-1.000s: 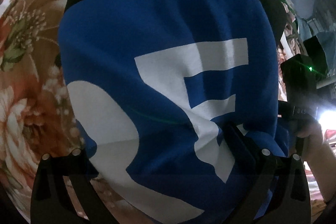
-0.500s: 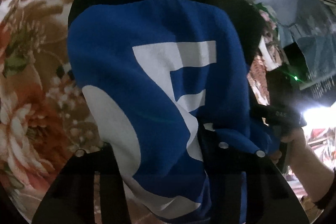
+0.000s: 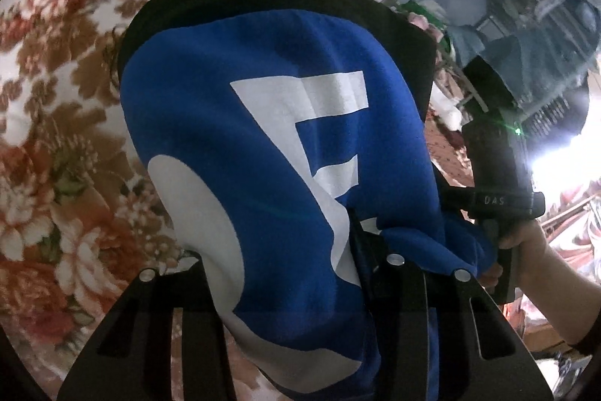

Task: Fold large clothes
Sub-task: 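Grip the jacket bundle with both grippers and lift it off the bedspread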

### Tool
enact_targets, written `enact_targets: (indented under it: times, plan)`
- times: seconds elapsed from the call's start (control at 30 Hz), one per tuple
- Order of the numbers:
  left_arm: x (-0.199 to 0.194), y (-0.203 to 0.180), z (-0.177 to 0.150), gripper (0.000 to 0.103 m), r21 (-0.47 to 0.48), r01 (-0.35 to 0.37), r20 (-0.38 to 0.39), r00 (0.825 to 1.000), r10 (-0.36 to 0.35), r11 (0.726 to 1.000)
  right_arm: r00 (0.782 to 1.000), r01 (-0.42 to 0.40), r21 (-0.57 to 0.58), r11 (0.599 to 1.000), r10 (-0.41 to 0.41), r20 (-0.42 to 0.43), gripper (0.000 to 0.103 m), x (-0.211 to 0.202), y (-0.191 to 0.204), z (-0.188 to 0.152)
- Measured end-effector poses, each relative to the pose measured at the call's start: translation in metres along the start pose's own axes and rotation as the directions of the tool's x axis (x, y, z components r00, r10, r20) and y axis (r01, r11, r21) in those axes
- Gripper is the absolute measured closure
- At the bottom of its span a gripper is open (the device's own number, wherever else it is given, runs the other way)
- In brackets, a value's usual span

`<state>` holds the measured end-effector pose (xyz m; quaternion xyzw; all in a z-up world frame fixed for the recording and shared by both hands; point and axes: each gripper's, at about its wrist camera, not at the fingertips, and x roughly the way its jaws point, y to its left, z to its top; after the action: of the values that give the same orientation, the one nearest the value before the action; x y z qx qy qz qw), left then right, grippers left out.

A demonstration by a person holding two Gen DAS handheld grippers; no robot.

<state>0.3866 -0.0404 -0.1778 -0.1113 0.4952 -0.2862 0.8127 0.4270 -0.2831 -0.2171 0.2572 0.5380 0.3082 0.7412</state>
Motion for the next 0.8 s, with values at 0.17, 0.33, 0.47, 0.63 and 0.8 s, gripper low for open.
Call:
enact_targets:
  times: [0.17, 0.33, 0.47, 0.63, 0.8]
  plan:
    - [-0.046, -0.064, 0.010, 0.062, 0.069, 0.033, -0.003, 0.999, -0.033, 0.997, 0.997, 0.038, 0.018, 0.999, -0.039, 0.063, 0.069, -0.059, 0.049, -0.012]
    - [-0.060, -0.132, 0.013, 0.062, 0.131, 0.099, -0.036, 0.995, -0.095, 0.987, 0.984, 0.089, 0.086, 0.992, -0.101, 0.146, 0.069, -0.138, 0.070, -0.040]
    - [-0.041, -0.202, 0.009, 0.062, 0.191, 0.152, -0.087, 0.987, -0.138, 0.970, 0.968, 0.124, 0.162, 0.979, -0.155, 0.199, 0.069, -0.196, 0.051, -0.067]
    - [0.014, -0.287, 0.011, 0.062, 0.245, 0.203, -0.135, 0.976, -0.174, 0.948, 0.949, 0.145, 0.240, 0.960, -0.203, 0.239, 0.069, -0.282, -0.002, -0.103]
    - [0.111, -0.372, 0.015, 0.062, 0.268, 0.270, -0.184, 0.957, -0.225, 0.925, 0.927, 0.197, 0.282, 0.939, -0.272, 0.258, 0.069, -0.366, -0.085, -0.124]
